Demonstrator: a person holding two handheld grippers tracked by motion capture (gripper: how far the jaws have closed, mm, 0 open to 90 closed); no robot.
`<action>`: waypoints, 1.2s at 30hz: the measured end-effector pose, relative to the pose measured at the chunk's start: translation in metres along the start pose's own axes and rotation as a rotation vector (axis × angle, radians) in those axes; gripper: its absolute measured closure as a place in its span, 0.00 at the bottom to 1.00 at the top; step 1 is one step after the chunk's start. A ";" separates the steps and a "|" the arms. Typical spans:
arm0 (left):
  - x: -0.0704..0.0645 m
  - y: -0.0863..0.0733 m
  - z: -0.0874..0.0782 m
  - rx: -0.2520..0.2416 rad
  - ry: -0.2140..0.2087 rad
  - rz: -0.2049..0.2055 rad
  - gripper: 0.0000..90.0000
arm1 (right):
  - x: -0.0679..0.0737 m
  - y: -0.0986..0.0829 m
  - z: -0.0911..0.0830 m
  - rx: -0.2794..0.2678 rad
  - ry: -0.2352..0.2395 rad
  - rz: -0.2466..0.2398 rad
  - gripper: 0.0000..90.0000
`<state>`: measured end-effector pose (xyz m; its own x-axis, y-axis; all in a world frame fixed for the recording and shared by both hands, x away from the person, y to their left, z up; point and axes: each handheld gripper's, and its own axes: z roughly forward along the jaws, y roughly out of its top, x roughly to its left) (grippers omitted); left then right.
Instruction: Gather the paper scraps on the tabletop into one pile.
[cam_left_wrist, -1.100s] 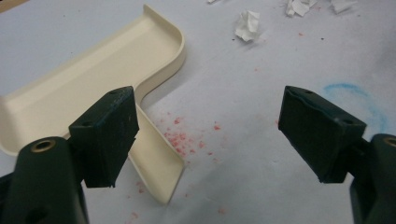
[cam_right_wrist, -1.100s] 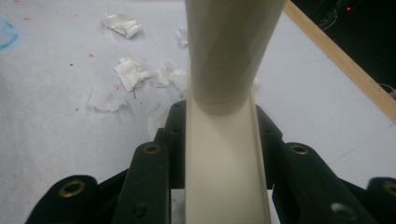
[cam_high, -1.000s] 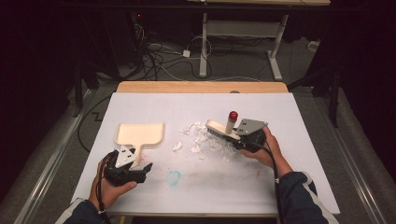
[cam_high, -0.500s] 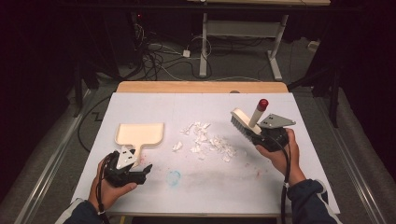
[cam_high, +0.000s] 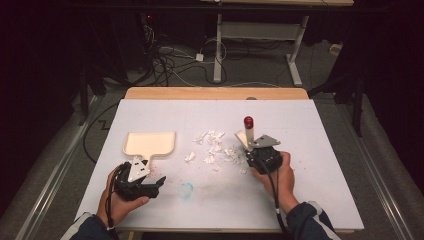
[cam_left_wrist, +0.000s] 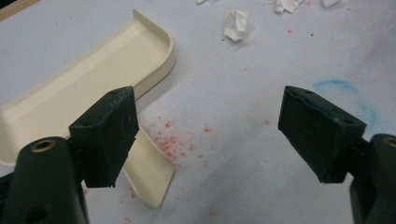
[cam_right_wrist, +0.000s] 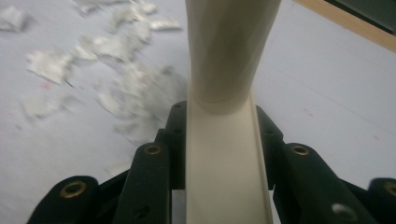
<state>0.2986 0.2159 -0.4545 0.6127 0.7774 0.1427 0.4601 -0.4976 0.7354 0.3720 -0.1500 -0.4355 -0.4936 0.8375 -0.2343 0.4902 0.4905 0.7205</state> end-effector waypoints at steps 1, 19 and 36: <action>0.000 0.000 0.000 -0.002 -0.002 0.000 0.22 | 0.000 0.000 0.000 0.000 0.000 0.000 0.75; 0.002 0.000 -0.002 -0.012 0.023 -0.002 0.21 | -0.017 0.039 0.002 -0.118 0.043 0.053 0.75; 0.004 -0.003 0.004 0.002 0.007 0.003 0.21 | -0.031 0.078 0.104 -0.137 0.148 -0.147 0.75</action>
<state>0.3027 0.2191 -0.4590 0.6094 0.7787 0.1492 0.4596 -0.5002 0.7339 0.5002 -0.1126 -0.4396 -0.6571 0.7103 -0.2524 0.3082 0.5587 0.7699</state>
